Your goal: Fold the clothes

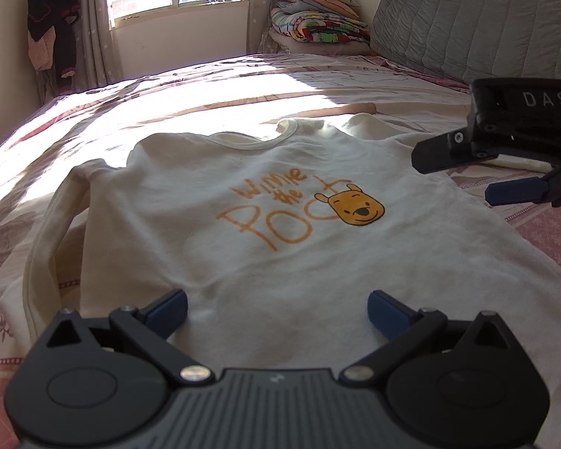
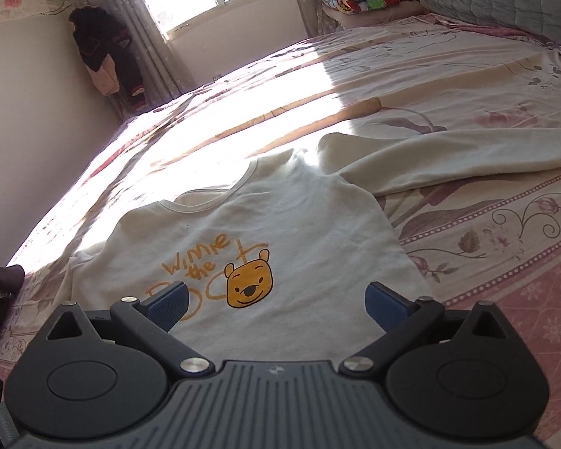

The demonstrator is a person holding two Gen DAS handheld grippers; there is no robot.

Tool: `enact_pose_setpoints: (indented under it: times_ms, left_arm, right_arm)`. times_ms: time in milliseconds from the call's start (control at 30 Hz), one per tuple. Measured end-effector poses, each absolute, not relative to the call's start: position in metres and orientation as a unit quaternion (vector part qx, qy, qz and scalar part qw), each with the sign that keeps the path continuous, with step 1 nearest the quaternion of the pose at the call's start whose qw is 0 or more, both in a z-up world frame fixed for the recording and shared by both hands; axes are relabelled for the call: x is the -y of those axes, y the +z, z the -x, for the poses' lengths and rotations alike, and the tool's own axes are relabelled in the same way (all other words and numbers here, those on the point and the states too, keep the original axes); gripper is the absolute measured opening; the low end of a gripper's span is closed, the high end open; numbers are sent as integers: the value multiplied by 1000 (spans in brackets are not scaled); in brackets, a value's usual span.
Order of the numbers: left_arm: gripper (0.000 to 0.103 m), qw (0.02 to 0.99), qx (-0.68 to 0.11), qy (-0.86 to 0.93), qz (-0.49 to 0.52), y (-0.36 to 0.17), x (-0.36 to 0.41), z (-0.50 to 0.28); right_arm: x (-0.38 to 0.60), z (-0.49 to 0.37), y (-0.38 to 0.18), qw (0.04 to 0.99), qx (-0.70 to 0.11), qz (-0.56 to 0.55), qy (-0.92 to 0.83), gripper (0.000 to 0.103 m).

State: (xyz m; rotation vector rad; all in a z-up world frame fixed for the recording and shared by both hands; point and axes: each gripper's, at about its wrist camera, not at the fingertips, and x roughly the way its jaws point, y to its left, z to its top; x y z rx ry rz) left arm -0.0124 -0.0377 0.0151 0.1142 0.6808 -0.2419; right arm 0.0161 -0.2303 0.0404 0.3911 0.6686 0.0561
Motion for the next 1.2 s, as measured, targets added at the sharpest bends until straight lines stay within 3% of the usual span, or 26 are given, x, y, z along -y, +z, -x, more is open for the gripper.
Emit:
enact_pose_setpoints:
  times_ms: [167, 367, 433, 567, 867, 933, 1200]
  left_arm:
    - [103, 930, -362, -56, 19, 30, -3, 14]
    - [102, 937, -341, 40, 67, 47, -52, 25]
    - [94, 938, -330, 79, 67, 49, -60, 27]
    - [89, 931, -343, 106, 71, 42, -72, 24]
    - [40, 918, -369, 114, 87, 22, -77, 23]
    - [15, 921, -364, 109, 89, 22, -79, 23]
    - [9, 935, -302, 184, -11, 50, -91, 17]
  right_arm:
    - [236, -23, 34, 907, -347, -237, 25, 103]
    - [237, -28, 25, 897, -359, -257, 18, 103]
    - [237, -28, 23, 898, -360, -252, 18, 103]
    - [238, -30, 18, 897, -366, -248, 19, 103]
    - [238, -29, 22, 899, -359, -250, 32, 103]
    - [238, -29, 23, 900, -357, -250, 34, 103]
    - [237, -28, 30, 899, -351, -258, 46, 103]
